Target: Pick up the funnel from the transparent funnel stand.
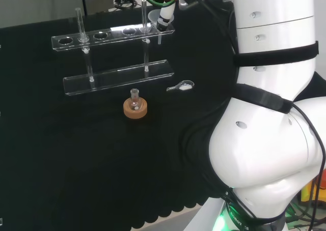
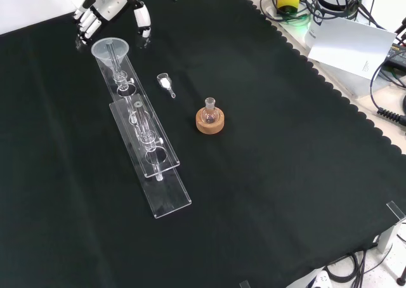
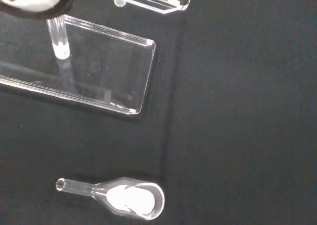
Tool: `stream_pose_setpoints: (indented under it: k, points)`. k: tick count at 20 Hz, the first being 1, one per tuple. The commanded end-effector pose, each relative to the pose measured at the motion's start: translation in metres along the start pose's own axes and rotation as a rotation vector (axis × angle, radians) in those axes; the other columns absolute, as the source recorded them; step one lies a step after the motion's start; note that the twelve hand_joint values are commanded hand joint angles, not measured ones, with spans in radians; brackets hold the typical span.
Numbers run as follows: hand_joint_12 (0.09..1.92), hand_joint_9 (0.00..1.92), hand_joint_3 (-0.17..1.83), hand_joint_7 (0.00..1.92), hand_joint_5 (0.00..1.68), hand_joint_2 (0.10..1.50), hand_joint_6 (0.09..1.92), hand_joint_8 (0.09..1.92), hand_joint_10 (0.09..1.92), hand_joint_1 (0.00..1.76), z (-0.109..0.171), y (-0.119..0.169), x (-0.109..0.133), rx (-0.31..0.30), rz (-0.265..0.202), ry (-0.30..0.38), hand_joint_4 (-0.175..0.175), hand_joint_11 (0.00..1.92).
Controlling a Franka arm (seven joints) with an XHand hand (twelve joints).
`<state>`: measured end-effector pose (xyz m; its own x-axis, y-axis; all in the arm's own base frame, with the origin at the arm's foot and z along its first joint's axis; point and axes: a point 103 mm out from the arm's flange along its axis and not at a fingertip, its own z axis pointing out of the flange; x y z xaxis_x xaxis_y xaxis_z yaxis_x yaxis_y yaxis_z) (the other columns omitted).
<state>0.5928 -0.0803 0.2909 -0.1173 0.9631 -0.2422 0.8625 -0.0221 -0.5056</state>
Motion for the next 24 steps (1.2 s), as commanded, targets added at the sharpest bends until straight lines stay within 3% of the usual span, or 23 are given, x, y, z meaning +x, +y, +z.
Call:
stream_pose_setpoints:
  k: [1,13,24]
  points:
    - [1.45,0.18,0.48,0.0,0.0,0.57,0.09,0.45,0.78,0.69,0.002,0.005,-0.003,-0.008,-0.005,0.004,-0.004,0.01]
    - [1.44,0.2,0.47,0.0,0.0,0.56,0.09,0.47,0.78,0.72,0.009,0.016,0.003,-0.017,-0.027,0.001,-0.01,0.06]
    - [1.44,0.21,0.47,0.0,0.0,0.57,0.09,0.45,0.77,0.73,0.014,0.022,-0.006,-0.004,-0.015,-0.007,-0.014,0.06]
